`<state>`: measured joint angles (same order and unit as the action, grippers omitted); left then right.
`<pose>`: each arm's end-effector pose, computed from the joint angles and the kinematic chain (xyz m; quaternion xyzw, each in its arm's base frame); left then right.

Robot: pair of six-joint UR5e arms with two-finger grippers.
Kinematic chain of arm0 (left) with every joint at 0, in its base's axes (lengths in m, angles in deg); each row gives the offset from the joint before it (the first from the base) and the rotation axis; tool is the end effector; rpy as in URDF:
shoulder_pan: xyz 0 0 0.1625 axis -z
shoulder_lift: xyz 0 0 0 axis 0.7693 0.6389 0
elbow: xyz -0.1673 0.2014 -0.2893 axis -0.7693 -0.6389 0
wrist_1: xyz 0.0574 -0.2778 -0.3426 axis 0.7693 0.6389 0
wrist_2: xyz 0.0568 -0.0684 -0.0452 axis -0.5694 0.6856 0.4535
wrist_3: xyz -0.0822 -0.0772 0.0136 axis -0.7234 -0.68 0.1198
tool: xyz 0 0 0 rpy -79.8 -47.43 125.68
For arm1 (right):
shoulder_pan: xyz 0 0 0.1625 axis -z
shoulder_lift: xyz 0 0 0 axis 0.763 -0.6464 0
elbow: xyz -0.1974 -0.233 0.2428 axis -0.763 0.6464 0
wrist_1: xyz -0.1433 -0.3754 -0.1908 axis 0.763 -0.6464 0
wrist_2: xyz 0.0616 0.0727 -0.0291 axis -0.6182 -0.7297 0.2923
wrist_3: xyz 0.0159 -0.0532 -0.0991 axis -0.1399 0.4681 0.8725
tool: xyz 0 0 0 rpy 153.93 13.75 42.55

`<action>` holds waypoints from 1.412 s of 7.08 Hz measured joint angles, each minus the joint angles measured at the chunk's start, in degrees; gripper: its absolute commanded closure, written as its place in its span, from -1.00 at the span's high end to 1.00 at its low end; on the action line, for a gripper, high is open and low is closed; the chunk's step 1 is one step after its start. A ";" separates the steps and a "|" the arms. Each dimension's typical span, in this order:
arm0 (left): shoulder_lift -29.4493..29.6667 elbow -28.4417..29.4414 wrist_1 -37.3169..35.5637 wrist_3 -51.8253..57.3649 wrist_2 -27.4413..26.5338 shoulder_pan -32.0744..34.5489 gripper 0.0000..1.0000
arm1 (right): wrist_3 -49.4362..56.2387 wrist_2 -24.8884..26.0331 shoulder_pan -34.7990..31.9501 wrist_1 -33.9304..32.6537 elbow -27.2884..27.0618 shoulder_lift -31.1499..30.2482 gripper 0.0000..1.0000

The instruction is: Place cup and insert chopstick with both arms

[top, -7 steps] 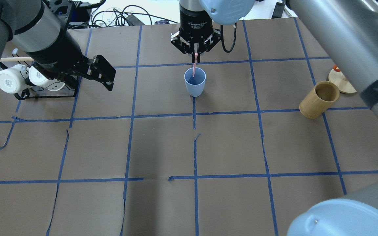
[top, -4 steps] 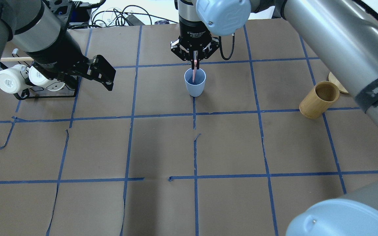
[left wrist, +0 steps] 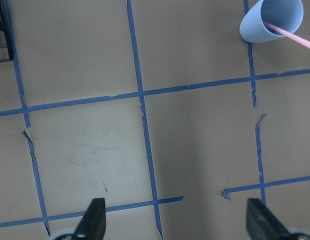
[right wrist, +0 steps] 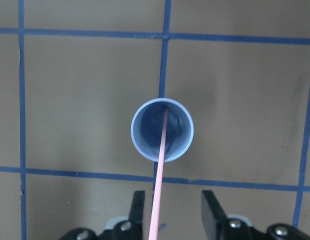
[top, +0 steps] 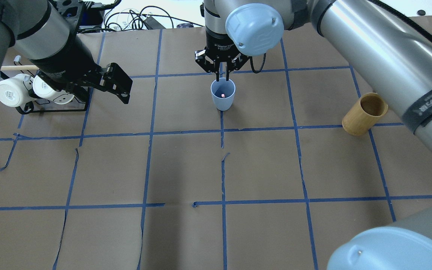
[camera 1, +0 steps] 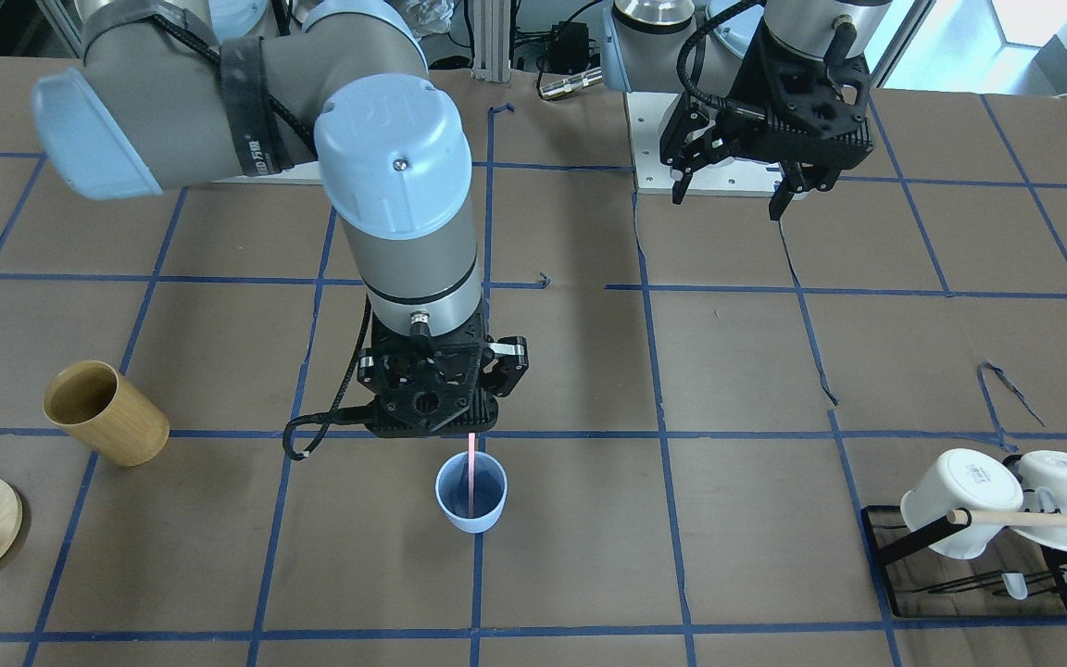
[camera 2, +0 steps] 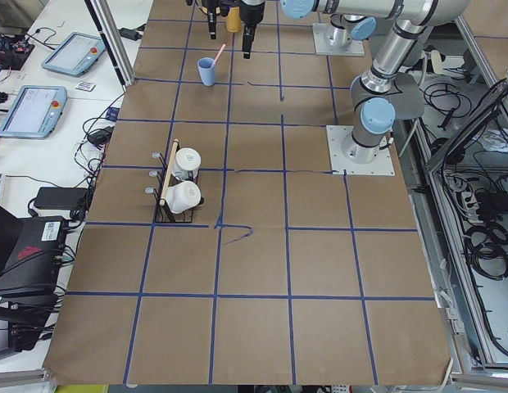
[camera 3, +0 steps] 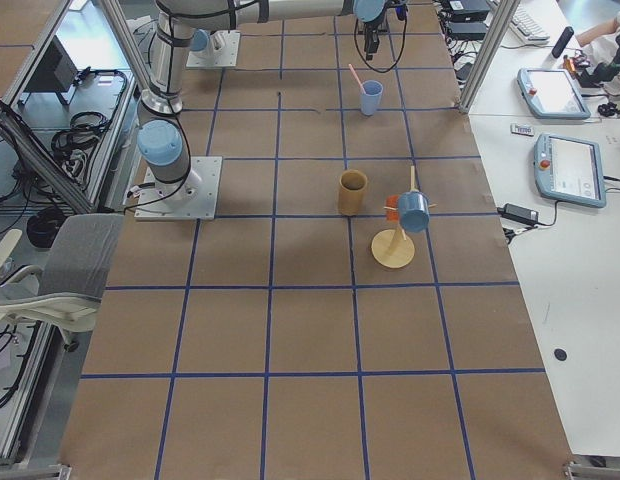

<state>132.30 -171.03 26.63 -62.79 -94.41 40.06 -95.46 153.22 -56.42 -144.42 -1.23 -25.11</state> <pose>-0.1429 -0.4908 0.4640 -0.0605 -0.9974 0.0283 0.0274 0.3297 -0.6406 0.3871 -0.0276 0.9983 -0.0389 0.0337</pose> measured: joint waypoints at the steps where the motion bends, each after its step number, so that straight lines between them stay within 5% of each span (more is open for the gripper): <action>1: -0.01 0.00 0.04 -0.02 -0.04 0.00 1.00 | 4.20 0.05 3.03 0.90 2.05 -0.56 0.45; 3: -0.03 0.00 0.07 -0.08 -0.12 0.00 1.00 | 13.98 0.21 11.19 5.86 2.17 -4.61 0.49; 5: 0.00 0.00 0.07 -0.09 -0.15 0.00 1.00 | 18.87 2.46 15.88 14.01 -5.28 -15.55 1.00; 7: 0.01 0.00 0.05 -0.09 -0.11 0.00 1.00 | 24.00 3.63 16.62 15.43 -15.76 -27.77 1.00; 10: 0.01 0.00 -0.01 -0.09 0.02 0.00 1.00 | 25.68 3.48 16.43 11.55 -18.84 -28.69 1.00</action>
<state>132.32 -171.03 26.61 -62.87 -94.39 40.06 -69.78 156.70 -39.99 -132.87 -20.08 -53.80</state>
